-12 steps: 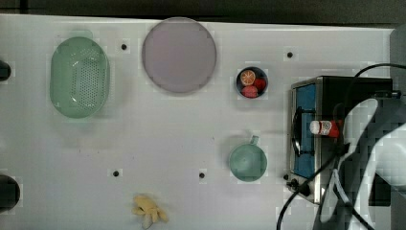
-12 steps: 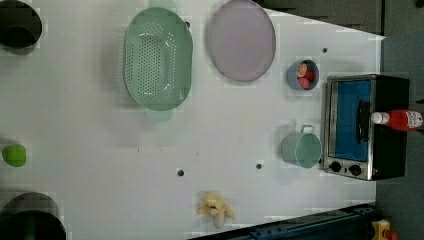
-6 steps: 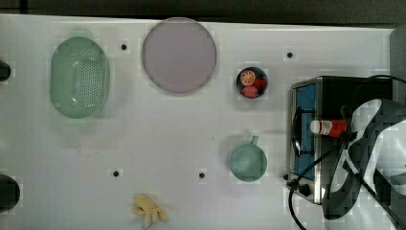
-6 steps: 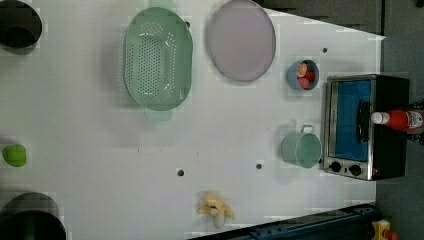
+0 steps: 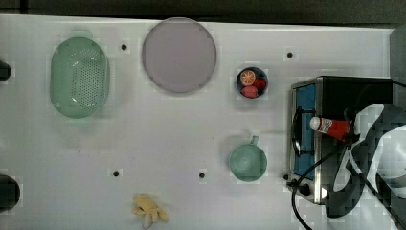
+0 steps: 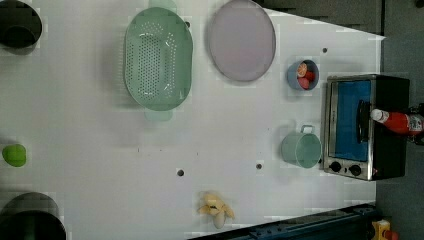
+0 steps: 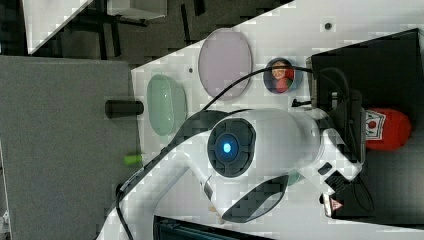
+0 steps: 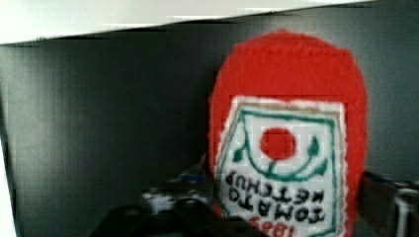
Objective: Pick Ketchup from oven and place it on table.
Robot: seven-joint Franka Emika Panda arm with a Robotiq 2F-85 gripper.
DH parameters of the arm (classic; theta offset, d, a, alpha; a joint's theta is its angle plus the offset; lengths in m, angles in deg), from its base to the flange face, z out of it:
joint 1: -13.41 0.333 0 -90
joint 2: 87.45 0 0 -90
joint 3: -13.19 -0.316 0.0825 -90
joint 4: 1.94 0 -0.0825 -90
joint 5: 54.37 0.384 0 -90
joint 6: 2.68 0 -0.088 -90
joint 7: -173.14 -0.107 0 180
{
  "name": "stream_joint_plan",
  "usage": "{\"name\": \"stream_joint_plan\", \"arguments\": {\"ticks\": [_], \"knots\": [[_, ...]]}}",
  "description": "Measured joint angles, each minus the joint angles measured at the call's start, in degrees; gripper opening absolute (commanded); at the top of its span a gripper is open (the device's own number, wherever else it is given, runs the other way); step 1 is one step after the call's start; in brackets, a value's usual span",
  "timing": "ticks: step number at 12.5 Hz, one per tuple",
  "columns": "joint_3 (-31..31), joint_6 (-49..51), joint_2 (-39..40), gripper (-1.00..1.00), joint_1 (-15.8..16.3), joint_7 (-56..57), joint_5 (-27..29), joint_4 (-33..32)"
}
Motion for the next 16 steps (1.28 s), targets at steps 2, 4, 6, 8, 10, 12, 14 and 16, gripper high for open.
{"name": "stream_joint_plan", "arguments": {"ticks": [2,4,6,8,10,12,14,16], "knots": [[0.0,-0.78,-0.07,0.27,0.55,-0.02,-0.05,0.06],[0.0,-0.14,0.11,0.27,0.77,-0.04,-0.27,0.84],[-0.9,-0.34,-0.38,0.27,0.55,-0.1,-0.71,0.9],[0.62,4.7,-0.98,0.27,1.83,-0.1,-1.25,1.96],[0.22,12.31,-2.31,0.27,1.96,-0.01,-2.05,4.87],[-0.87,15.51,-5.41,0.27,2.54,0.05,-8.2,8.62],[-1.37,18.66,-7.64,0.27,3.82,0.05,-9.56,13.6],[-1.09,21.72,-8.9,0.27,6.02,0.14,-9.05,18.3]]}}
